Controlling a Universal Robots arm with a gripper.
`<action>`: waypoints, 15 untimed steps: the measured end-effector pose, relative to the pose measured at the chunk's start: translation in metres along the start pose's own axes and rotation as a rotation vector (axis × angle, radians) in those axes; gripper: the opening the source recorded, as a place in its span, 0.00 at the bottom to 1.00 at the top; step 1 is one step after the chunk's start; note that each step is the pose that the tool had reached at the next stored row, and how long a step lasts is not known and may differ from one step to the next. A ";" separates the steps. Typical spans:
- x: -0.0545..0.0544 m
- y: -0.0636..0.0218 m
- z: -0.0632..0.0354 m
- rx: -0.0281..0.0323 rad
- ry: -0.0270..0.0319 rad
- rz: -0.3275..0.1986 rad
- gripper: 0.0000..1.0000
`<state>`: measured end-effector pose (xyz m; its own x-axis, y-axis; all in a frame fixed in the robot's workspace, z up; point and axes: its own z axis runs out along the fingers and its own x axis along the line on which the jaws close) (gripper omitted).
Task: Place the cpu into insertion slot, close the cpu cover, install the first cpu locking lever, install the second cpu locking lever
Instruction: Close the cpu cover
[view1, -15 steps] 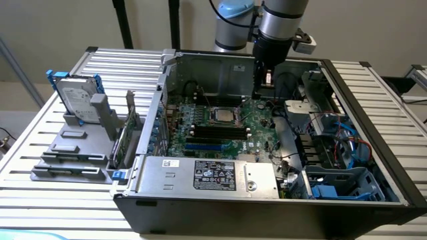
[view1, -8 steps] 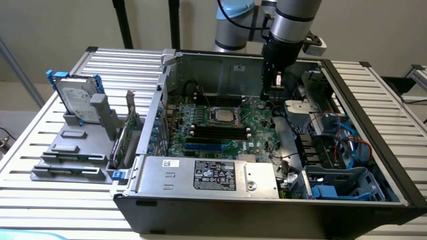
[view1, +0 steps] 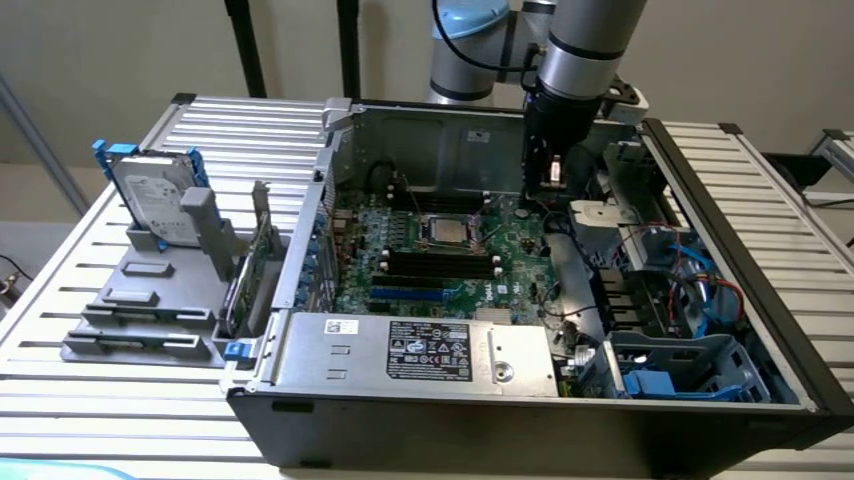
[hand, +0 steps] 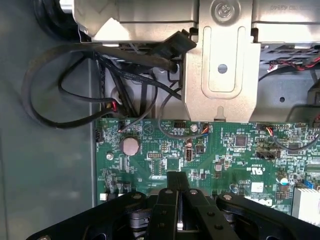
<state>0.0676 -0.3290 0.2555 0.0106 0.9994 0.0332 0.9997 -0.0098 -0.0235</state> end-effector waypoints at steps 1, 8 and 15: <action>0.000 -0.0001 0.0019 0.0000 0.0001 -0.001 0.11; -0.001 -0.0072 0.0083 0.0167 0.0015 -0.005 0.11; -0.001 -0.0076 0.0084 0.1106 0.0012 -0.001 0.11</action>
<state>0.0598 -0.3294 0.2473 0.0095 0.9994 0.0345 0.9910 -0.0048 -0.1337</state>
